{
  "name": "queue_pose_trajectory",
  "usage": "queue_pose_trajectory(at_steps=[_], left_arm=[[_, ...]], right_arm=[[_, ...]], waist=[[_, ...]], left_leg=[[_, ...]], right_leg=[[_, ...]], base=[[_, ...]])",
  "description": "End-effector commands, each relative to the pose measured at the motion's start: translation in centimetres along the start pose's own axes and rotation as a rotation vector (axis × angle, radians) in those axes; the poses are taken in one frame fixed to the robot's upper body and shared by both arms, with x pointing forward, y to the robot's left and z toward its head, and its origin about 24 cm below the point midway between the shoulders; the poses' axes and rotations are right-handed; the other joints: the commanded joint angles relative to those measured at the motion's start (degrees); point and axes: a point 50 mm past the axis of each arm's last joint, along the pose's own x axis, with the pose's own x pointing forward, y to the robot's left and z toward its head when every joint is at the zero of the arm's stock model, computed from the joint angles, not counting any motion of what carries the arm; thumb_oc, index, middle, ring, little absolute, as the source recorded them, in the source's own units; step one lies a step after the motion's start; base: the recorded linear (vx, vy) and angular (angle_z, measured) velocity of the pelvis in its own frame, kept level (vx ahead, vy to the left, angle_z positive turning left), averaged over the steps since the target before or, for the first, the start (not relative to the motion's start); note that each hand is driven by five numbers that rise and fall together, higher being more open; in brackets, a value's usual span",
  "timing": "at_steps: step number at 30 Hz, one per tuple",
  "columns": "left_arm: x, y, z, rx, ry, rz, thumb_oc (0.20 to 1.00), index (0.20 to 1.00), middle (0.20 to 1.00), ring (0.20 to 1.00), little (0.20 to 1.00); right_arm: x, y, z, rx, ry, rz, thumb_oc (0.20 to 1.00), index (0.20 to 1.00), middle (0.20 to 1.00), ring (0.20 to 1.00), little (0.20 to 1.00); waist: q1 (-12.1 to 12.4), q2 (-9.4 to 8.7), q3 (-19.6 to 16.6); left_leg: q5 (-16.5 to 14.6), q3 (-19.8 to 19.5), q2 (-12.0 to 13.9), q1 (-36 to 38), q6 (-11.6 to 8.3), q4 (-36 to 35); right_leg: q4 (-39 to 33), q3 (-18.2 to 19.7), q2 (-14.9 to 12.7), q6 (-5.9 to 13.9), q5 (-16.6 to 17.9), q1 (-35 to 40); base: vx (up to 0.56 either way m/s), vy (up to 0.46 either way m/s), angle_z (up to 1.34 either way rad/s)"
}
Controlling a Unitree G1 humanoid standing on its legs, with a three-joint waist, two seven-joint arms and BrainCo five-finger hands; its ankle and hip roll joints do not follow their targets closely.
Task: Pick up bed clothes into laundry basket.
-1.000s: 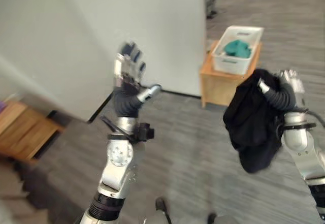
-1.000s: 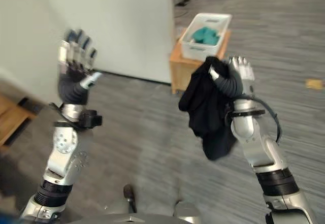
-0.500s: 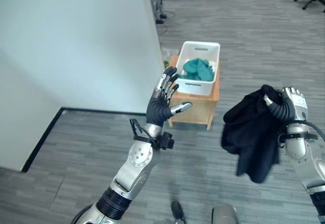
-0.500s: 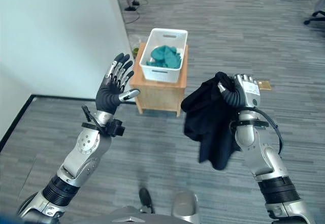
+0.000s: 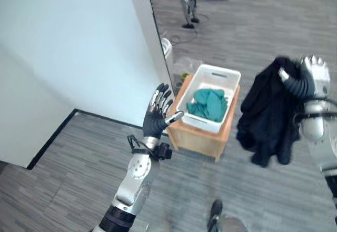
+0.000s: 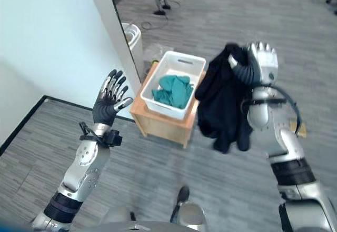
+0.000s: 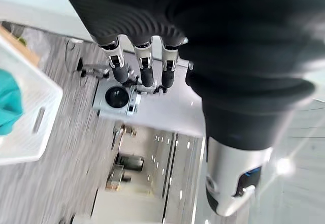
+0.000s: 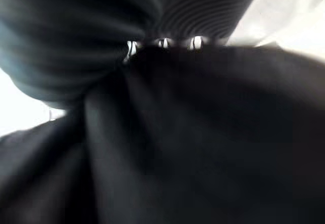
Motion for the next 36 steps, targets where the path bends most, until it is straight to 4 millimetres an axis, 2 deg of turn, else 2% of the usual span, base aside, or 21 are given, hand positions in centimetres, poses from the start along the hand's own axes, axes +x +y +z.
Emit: queue_pose_trajectory(at_steps=[1, 2, 3, 4, 5, 7, 12, 15, 19, 20, 22, 23, 24, 26, 30, 33, 36], left_arm=[[-0.6, 1.1, 1.4, -0.026, -0.052, -0.005, 1.000, 1.000, 1.000, 1.000, 1.000], [-0.6, 1.1, 1.4, -0.028, -0.052, -0.004, 1.000, 1.000, 1.000, 1.000, 1.000], [-1.2, 1.6, 0.7, -0.015, -0.009, 0.002, 1.000, 1.000, 1.000, 1.000, 1.000], [-1.6, 1.7, 0.4, -0.010, 0.010, 0.011, 1.000, 1.000, 1.000, 1.000, 1.000], [-1.8, 1.8, 0.2, -0.027, 0.021, 0.014, 1.000, 1.000, 1.000, 1.000, 1.000], [-2.8, 2.7, -0.6, -0.029, 0.074, 0.052, 1.000, 1.000, 1.000, 1.000, 1.000], [-3.3, 3.0, -1.2, -0.006, 0.108, 0.049, 1.000, 1.000, 1.000, 1.000, 1.000], [-3.6, 3.1, -1.6, 0.002, 0.128, 0.042, 1.000, 1.000, 1.000, 1.000, 1.000], [-4.1, 3.4, -1.8, 0.011, 0.155, 0.024, 1.000, 1.000, 1.000, 1.000, 1.000], [-4.3, 3.7, -1.9, 0.023, 0.166, 0.026, 1.000, 1.000, 1.000, 1.000, 1.000], [-4.6, 4.1, -2.0, 0.029, 0.179, 0.028, 1.000, 1.000, 1.000, 1.000, 1.000], [-4.7, 4.2, -2.0, 0.030, 0.184, 0.030, 1.000, 1.000, 1.000, 1.000, 1.000], [-4.7, 4.2, -2.0, 0.030, 0.183, 0.030, 1.000, 1.000, 1.000, 1.000, 1.000], [-5.0, 4.5, -2.2, 0.031, 0.198, 0.037, 1.000, 1.000, 1.000, 1.000, 1.000], [-5.4, 5.0, -2.5, 0.033, 0.218, 0.052, 1.000, 1.000, 1.000, 1.000, 1.000], [-5.4, 5.3, -2.6, 0.020, 0.224, 0.059, 1.000, 1.000, 1.000, 1.000, 1.000], [-5.4, 5.5, -2.6, 0.029, 0.229, 0.062, 1.000, 1.000, 1.000, 1.000, 1.000]], right_arm=[[2.4, -2.9, 0.5, -0.011, -0.082, -0.090, 0.200, 0.200, 0.200, 0.200, 0.200], [2.4, -2.8, 0.6, -0.011, -0.084, -0.089, 0.200, 0.200, 0.200, 0.200, 0.200], [3.3, -4.0, -0.4, -0.084, -0.072, -0.090, 0.200, 0.200, 0.200, 0.200, 0.200], [3.2, -4.0, -1.0, -0.102, -0.053, -0.086, 0.200, 0.200, 0.200, 0.200, 0.200], [3.2, -4.0, -1.2, -0.109, -0.044, -0.069, 0.200, 0.200, 0.200, 0.200, 0.200], [2.7, -3.6, -1.6, -0.100, -0.018, -0.052, 0.200, 0.200, 0.200, 0.200, 0.200], [2.7, -3.2, -2.0, -0.132, -0.001, -0.039, 0.200, 0.200, 0.200, 0.200, 0.200], [2.6, -3.2, -3.2, -0.231, 0.025, -0.004, 0.200, 0.200, 0.200, 0.200, 0.200], [1.5, -1.8, -6.9, -0.383, 0.151, 0.125, 0.200, 0.200, 0.200, 0.200, 0.200], [0.9, -1.6, -8.7, -0.479, 0.206, 0.182, 0.200, 0.200, 0.200, 0.200, 0.200], [0.1, -1.3, -10.8, -0.571, 0.282, 0.243, 0.200, 0.200, 0.200, 0.200, 0.200], [0.0, -1.3, -11.3, -0.586, 0.307, 0.262, 0.200, 0.200, 0.200, 0.200, 0.200], [0.1, -1.2, -11.3, -0.586, 0.306, 0.261, 0.200, 0.200, 0.200, 0.200, 0.200], [-0.2, -1.0, -11.9, -0.598, 0.337, 0.277, 0.200, 0.200, 0.200, 0.200, 0.200], [-0.1, -0.6, -11.9, -0.577, 0.351, 0.276, 0.200, 0.200, 0.200, 0.200, 0.200], [-0.4, 1.2, -11.6, -0.536, 0.355, 0.322, 0.200, 0.200, 0.200, 0.200, 0.200], [0.0, 2.1, -11.1, -0.518, 0.347, 0.335, 0.200, 0.200, 0.200, 0.200, 0.200]], waist=[[2.6, -0.69, -3.4], [2.5, -0.76, -3.4], [3.2, 0.32, -4.5], [3.2, 0.66, -4.6], [3.0, 0.86, -4.9], [3.1, 1.65, -6.7], [3.8, 1.05, -8.0], [4.1, 0.56, -8.4], [5.0, -0.36, -8.6], [5.5, -0.76, -8.5], [6.2, -1.15, -8.1], [6.4, -1.40, -8.2], [6.4, -1.25, -7.9], [6.8, -1.51, -7.8], [7.2, -1.60, -7.2], [8.1, -2.07, -5.9], [8.8, -2.76, -4.8]], left_leg=[[-1.2, 0.6, -0.6, 6.5, 1.43, -19.1], [-0.5, 0.7, -1.0, 7.2, 1.45, -20.4], [2.9, -0.4, -0.1, 7.7, 1.02, -29.1], [4.6, 0.2, 0.4, 8.2, 0.50, -29.9], [4.1, 0.1, 0.4, 9.1, 0.84, -30.8], [3.5, 0.5, -1.5, 12.2, 1.70, -34.3], [2.6, 1.0, -2.6, 13.2, 2.26, -35.2], [2.2, 0.7, -3.3, 12.9, 2.49, -35.2], [1.6, 0.7, -4.2, 12.0, 2.85, -35.2], [1.4, 0.9, -4.3, 11.6, 2.89, -35.2], [1.5, 1.2, -4.2, 10.9, 2.81, -35.2], [0.3, 0.5, -4.3, 11.0, 2.30, -35.2], [1.4, 1.3, -4.2, 10.5, 2.80, -35.2], [0.4, 0.5, -4.3, 10.3, 2.24, -35.2], [0.6, 0.1, -4.5, 8.5, 2.25, -35.2], [1.0, 0.0, -4.6, 6.3, 2.34, -35.2], [1.6, -0.2, -4.4, 4.2, 2.24, -35.2]], right_leg=[[-2.0, 3.6, -1.4, 7.80, -4.7, 2.8], [-2.1, 3.6, -1.6, 7.85, -4.7, 2.9], [-1.9, 3.7, -0.4, 8.11, -6.1, 4.0], [-1.9, 3.0, 0.0, 7.88, -6.9, 5.0], [-1.5, 3.2, 0.1, 7.76, -6.9, 5.5], [-0.3, 3.1, -0.8, 8.42, -6.8, 6.4], [0.3, 3.0, -2.5, 9.28, -6.2, 6.7], [0.1, 2.5, -3.2, 9.91, -5.6, 7.0], [-0.8, 2.0, -4.1, 11.18, -4.6, 6.8], [-1.0, 2.0, -4.2, 11.54, -4.1, 6.5], [-1.5, 1.9, -4.4, 12.01, -3.6, 6.0], [-1.8, 2.6, -4.5, 12.42, -4.3, 6.4], [-1.6, 1.8, -4.5, 12.16, -3.4, 5.8], [-1.8, 2.4, -4.5, 12.57, -4.1, 5.9], [-2.0, 1.9, -4.8, 12.96, -3.8, 4.9], [-2.1, 1.9, -4.8, 13.15, -3.5, 3.1], [-2.2, 1.9, -4.6, 13.10, -3.3, 1.2]], base=[[0.23, 0.114, 0.19], [0.25, 0.129, -0.02], [0.25, 0.087, -0.15], [0.32, 0.108, -0.02], [0.24, 0.084, 0.01], [0.27, 0.147, 0.06], [0.11, 0.070, 0.25], [0.07, 0.035, 0.29], [0.09, 0.045, 0.20], [0.08, 0.035, -0.04], [0.08, 0.010, -0.01], [0.00, 0.000, 0.00], [0.00, 0.000, 0.00], [0.06, -0.003, 0.02], [0.04, 0.010, 0.07], [0.00, 0.003, 0.01], [-0.01, -0.010, 0.00]])
